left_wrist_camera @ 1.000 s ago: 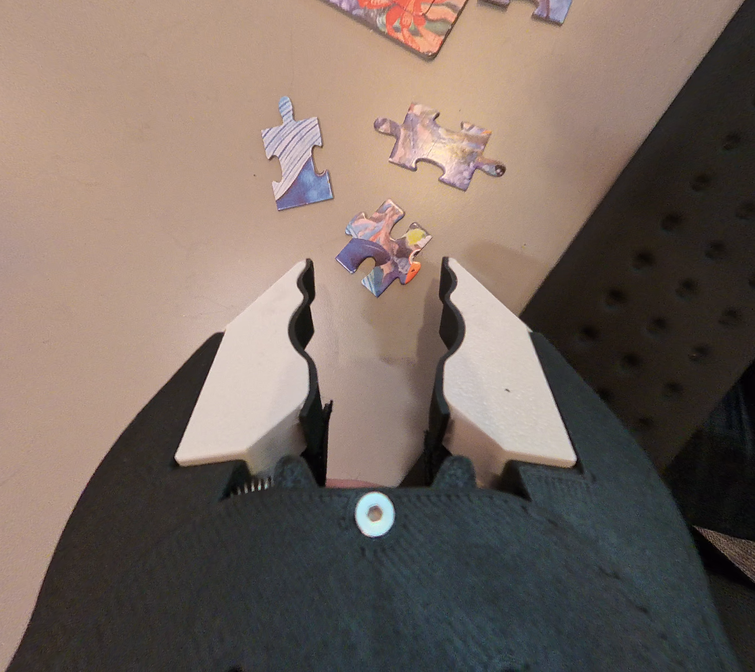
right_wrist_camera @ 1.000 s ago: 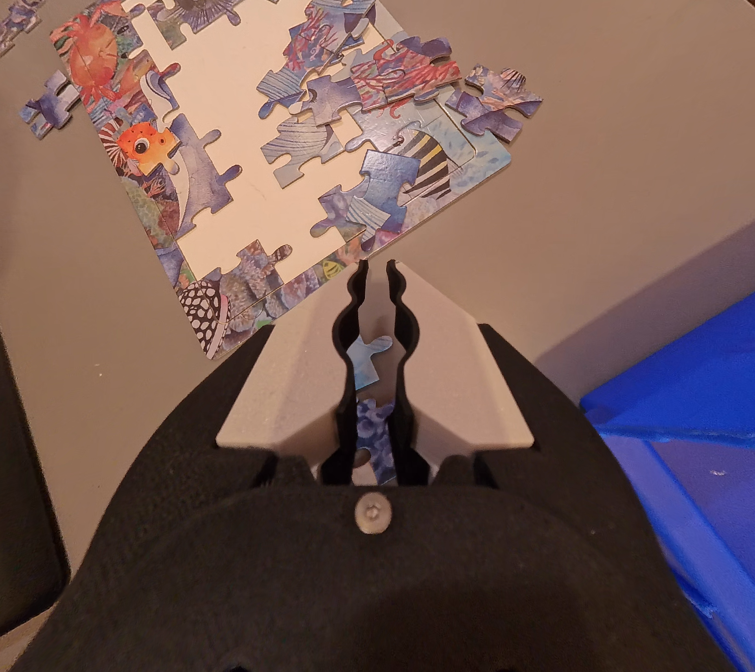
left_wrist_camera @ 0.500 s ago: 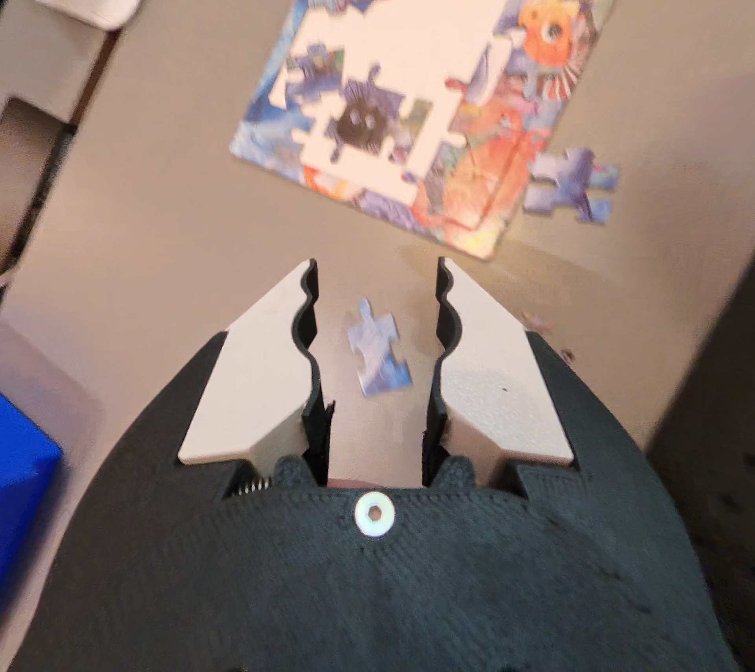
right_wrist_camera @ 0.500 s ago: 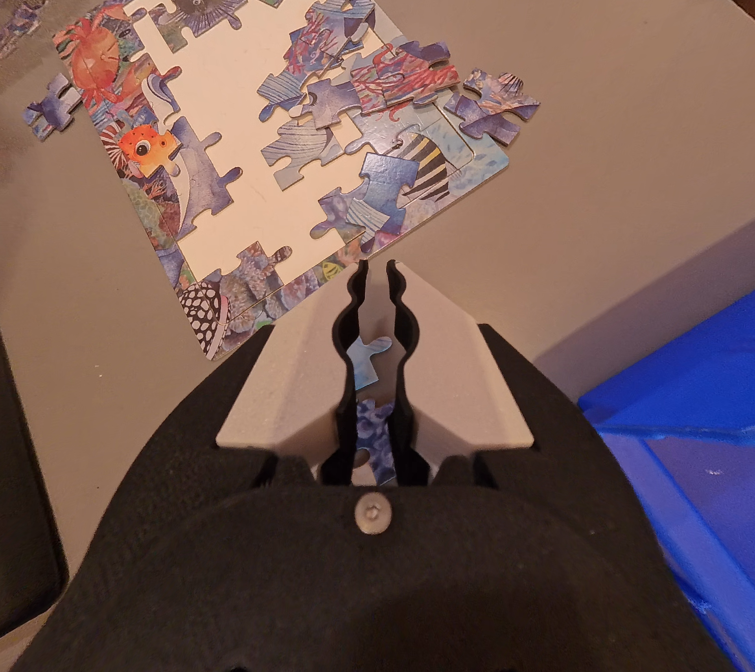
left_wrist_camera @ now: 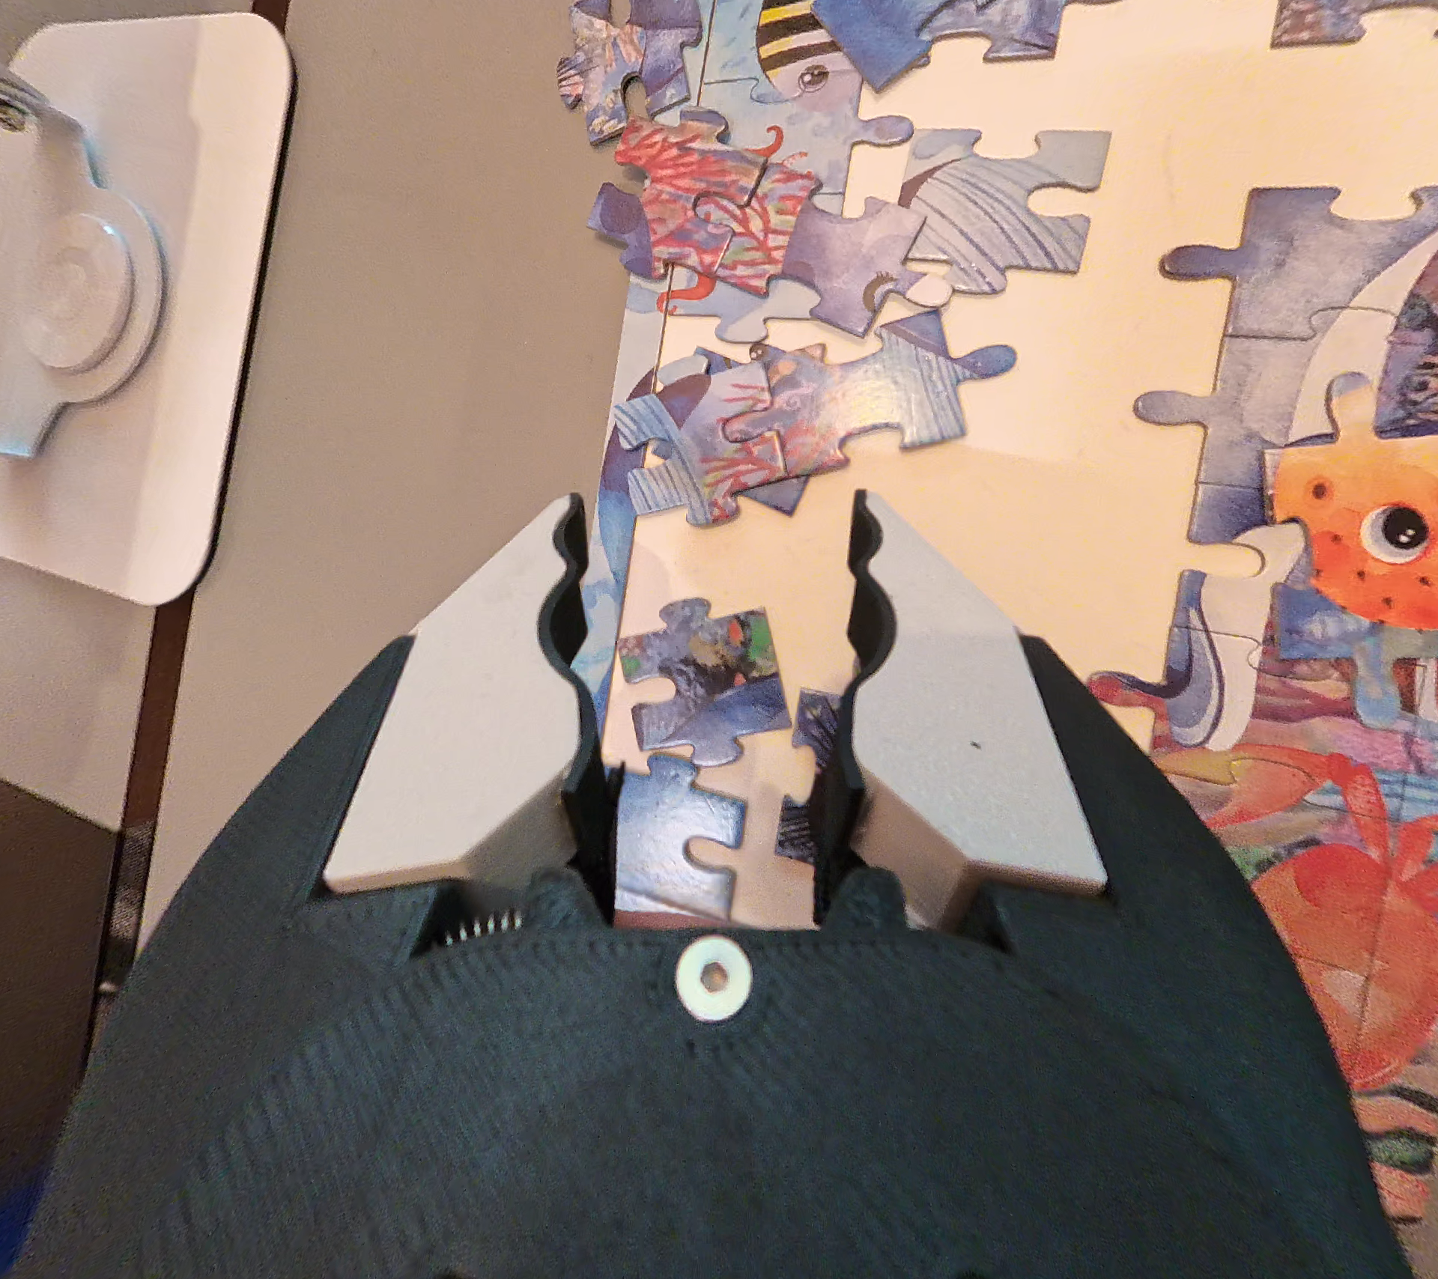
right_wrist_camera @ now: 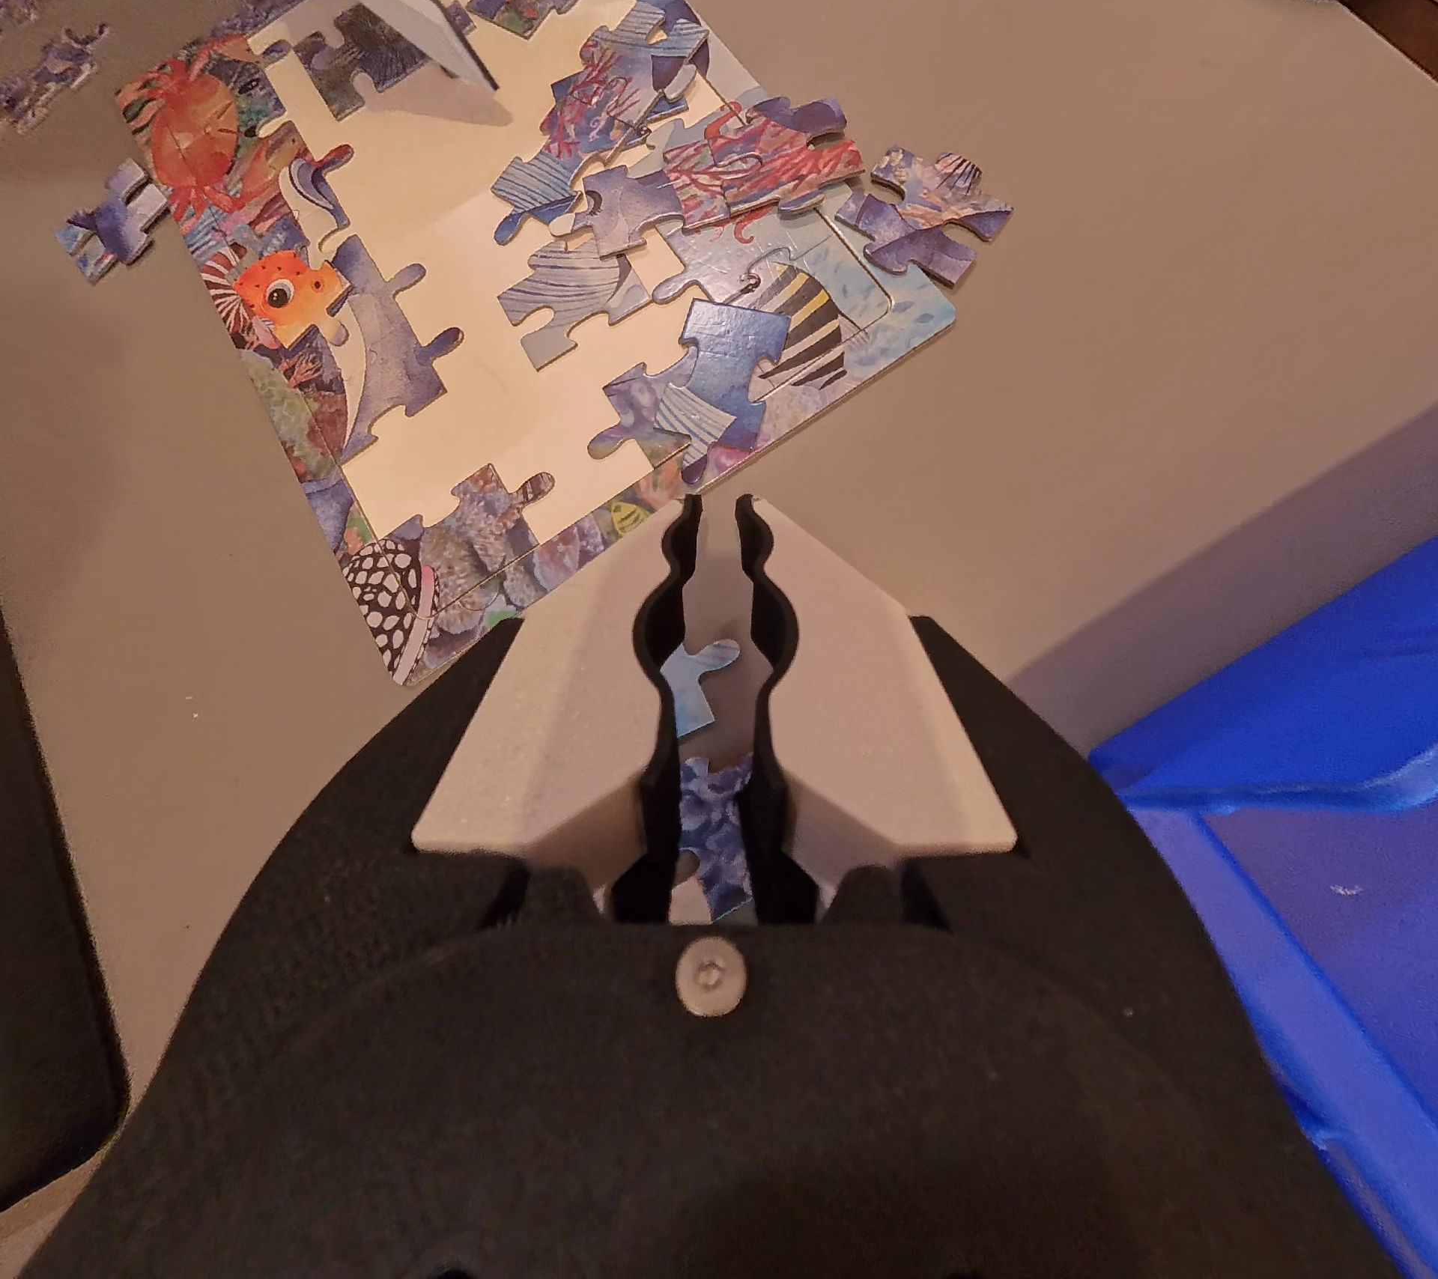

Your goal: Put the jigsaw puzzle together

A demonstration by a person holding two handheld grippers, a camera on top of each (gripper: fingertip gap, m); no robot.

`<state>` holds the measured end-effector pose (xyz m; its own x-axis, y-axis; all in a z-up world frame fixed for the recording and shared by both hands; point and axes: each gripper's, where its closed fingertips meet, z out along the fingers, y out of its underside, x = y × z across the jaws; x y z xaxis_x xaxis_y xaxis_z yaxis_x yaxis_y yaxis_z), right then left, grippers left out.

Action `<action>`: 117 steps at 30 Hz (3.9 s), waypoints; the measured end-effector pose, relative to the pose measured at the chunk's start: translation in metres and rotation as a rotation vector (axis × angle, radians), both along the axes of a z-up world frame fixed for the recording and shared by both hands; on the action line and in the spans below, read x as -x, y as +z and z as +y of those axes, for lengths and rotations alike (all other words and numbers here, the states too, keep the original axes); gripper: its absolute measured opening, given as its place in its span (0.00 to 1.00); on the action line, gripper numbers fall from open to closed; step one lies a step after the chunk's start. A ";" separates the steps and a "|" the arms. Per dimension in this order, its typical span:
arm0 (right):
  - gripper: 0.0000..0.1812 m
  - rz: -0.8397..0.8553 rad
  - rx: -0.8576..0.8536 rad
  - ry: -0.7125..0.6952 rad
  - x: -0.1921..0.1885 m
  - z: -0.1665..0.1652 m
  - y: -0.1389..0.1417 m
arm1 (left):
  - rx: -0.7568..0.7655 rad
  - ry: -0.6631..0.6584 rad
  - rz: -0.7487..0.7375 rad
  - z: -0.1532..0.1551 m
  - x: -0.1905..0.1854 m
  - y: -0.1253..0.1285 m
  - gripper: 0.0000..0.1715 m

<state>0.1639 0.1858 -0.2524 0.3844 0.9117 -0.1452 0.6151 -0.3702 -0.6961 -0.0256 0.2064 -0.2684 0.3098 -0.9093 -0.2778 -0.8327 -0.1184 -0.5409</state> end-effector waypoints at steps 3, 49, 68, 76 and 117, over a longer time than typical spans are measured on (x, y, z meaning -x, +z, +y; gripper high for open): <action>0.05 0.001 0.003 -0.002 -0.001 0.001 -0.001 | 0.018 -0.010 0.019 0.008 -0.001 -0.005 0.36; 0.05 -0.009 0.008 0.004 -0.001 -0.002 -0.002 | 0.033 -0.022 -0.112 -0.006 -0.001 0.004 0.17; 0.05 -0.004 0.003 0.007 0.000 -0.003 -0.001 | -0.069 0.030 -0.093 -0.016 0.021 0.026 0.16; 0.05 0.000 0.000 0.010 0.001 -0.003 0.001 | -0.114 0.094 -0.111 -0.025 0.043 0.040 0.16; 0.06 0.028 0.009 0.040 0.008 -0.011 0.007 | 0.214 -0.254 0.050 -0.069 0.009 -0.019 0.17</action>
<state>0.1558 0.1751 -0.2454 0.3437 0.9246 -0.1640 0.6096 -0.3525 -0.7101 -0.0342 0.1371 -0.2870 0.0563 -0.9951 -0.0814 -0.8749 -0.0099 -0.4842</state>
